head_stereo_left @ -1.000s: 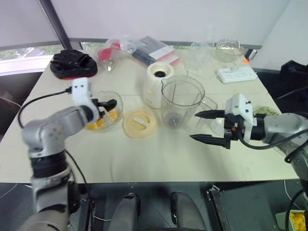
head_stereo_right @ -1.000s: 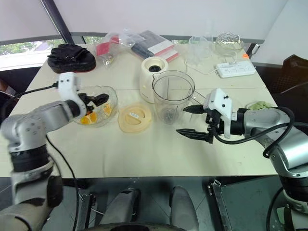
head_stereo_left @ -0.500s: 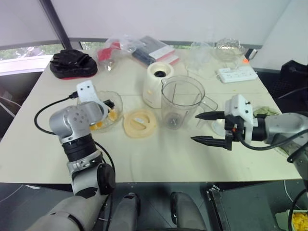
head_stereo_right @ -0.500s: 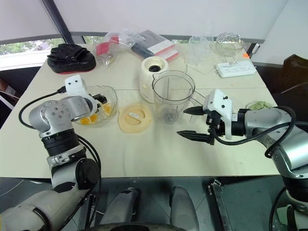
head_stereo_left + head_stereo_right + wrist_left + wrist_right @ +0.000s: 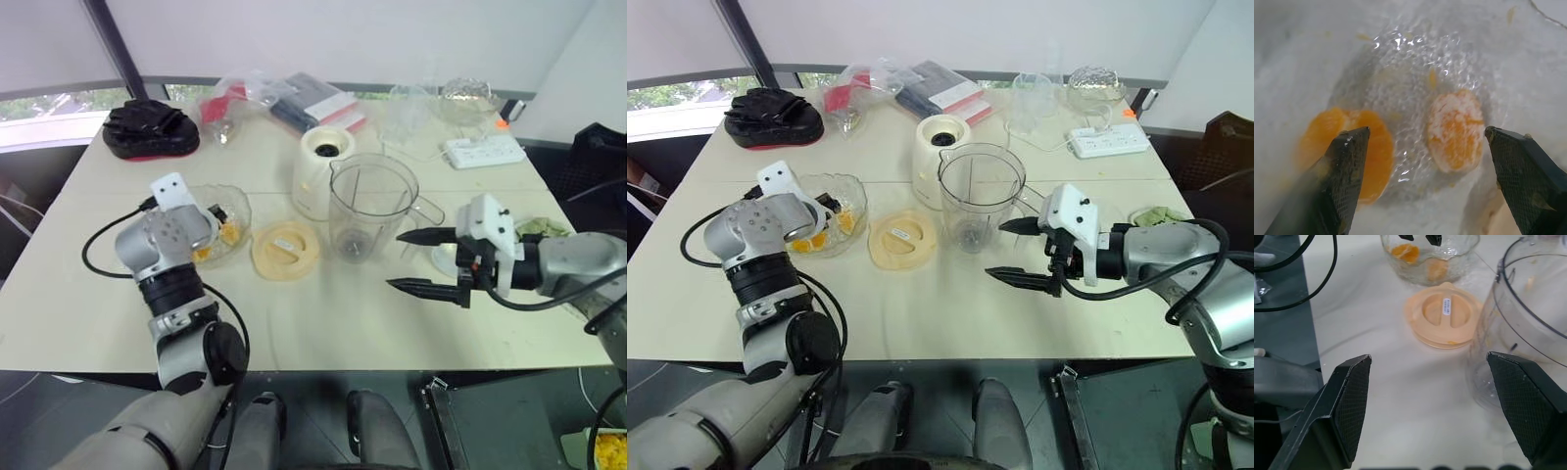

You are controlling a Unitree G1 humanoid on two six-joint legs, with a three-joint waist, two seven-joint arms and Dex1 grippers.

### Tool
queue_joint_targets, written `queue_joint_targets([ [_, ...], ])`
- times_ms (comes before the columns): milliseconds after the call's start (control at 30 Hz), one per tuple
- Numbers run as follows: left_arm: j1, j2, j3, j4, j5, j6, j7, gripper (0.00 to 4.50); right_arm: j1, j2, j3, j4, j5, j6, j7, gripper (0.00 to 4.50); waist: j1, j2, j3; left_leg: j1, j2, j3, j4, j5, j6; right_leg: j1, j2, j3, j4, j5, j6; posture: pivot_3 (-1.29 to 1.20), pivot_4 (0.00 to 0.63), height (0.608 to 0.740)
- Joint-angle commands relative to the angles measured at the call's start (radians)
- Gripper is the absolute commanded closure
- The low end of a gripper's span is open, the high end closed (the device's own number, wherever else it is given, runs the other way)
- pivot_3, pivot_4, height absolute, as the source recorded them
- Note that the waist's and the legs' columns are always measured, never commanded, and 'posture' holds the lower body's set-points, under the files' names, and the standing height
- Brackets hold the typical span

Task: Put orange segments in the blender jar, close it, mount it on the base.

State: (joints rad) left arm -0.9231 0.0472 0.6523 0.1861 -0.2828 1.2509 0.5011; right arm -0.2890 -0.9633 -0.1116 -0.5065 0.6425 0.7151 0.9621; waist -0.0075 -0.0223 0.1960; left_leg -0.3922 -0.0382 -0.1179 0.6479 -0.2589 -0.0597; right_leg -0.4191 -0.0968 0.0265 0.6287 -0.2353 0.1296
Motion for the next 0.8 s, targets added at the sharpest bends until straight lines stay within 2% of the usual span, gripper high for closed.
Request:
queue_joint_targets([
  [33,-0.044,0.043,-0.03,0.124,0.011,-0.097,-0.046,0.6,0.006,-0.002,-0.043,-0.04,0.009,-0.005,-0.018,0.58,-0.001,0.0,0.0,0.0,0.0,0.0,0.0,0.0,0.0,0.0,0.0,0.0,0.0,0.0,0.0,0.0,0.15,0.74],
  [367,-0.098,0.115,-0.092,0.465,0.026,-0.249,-0.122,0.6,0.029,0.006,-0.05,-0.061,0.009,-0.008,-0.057,0.58,-0.001,0.0,0.0,0.0,0.0,0.0,0.0,0.0,0.0,0.0,0.0,0.0,0.0,0.001,0.001,0.0,0.15,0.74],
  [800,-0.126,0.156,-0.149,0.633,0.022,-0.317,-0.172,0.6,0.039,0.025,-0.04,-0.066,0.004,-0.018,-0.085,0.58,-0.003,0.001,-0.001,0.001,0.0,0.0,0.0,0.0,0.0,0.0,0.0,0.0,0.001,0.001,0.002,0.0,0.15,0.74],
])
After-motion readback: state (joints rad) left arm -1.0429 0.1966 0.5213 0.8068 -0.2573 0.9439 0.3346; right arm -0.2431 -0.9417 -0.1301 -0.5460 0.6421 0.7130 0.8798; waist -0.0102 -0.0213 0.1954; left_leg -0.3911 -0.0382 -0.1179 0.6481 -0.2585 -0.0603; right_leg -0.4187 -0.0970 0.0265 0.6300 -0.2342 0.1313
